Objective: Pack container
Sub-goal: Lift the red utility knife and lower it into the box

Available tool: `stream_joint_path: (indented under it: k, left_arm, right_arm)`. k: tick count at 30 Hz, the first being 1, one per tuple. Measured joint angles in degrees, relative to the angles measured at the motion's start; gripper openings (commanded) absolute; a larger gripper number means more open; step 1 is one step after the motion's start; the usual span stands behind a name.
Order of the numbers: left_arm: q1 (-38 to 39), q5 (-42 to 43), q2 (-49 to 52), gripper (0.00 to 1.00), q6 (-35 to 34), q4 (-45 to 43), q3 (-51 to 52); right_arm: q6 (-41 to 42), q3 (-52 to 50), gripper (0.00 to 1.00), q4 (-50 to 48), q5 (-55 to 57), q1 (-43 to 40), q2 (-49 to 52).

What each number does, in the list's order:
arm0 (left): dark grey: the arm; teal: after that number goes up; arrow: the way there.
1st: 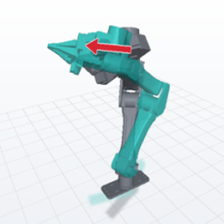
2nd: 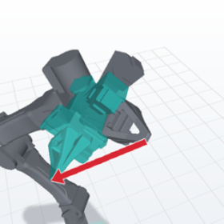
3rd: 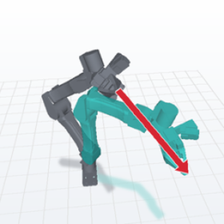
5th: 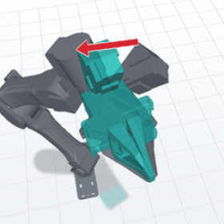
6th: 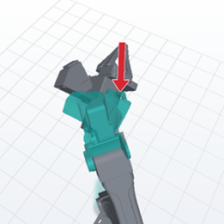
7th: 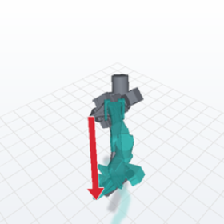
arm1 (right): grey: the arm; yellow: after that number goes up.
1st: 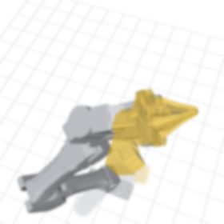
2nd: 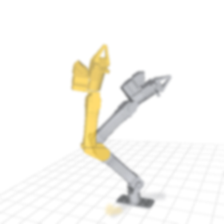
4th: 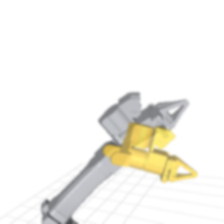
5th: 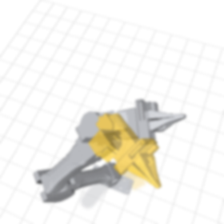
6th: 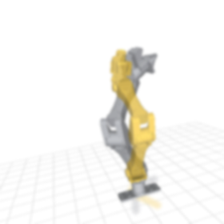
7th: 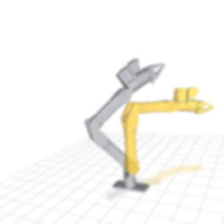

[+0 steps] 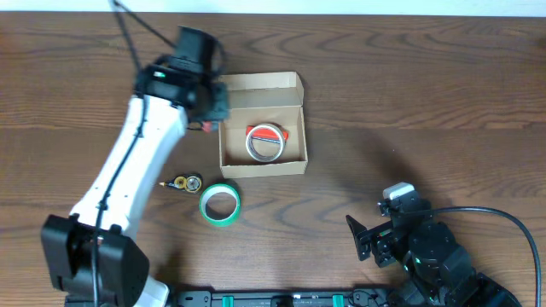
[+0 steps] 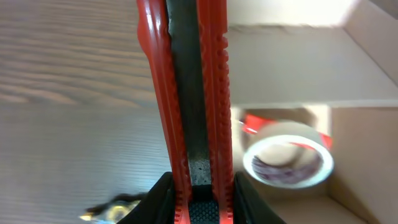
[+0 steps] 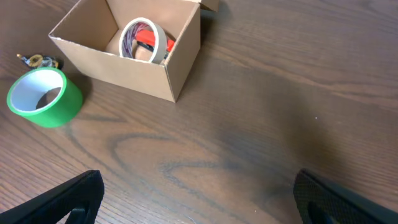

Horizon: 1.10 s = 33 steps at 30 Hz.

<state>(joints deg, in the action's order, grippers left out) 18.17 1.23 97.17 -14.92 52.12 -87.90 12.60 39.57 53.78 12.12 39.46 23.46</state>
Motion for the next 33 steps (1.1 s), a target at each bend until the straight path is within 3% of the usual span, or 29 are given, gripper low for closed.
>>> stream_joint_path:
  k: [10, 33]
  left_arm:
    - [13.00, -3.43, 0.13, 0.23, -11.02, -2.40, 0.00]
    - [14.67, -10.34, 9.38, 0.20, -64.02, -4.61, 0.00]
  right_arm:
    - [0.00, 0.00, 0.99, 0.00, -0.02, 0.00, 0.00]
    - [0.00, 0.00, 0.99, 0.00, -0.02, 0.00, 0.00]
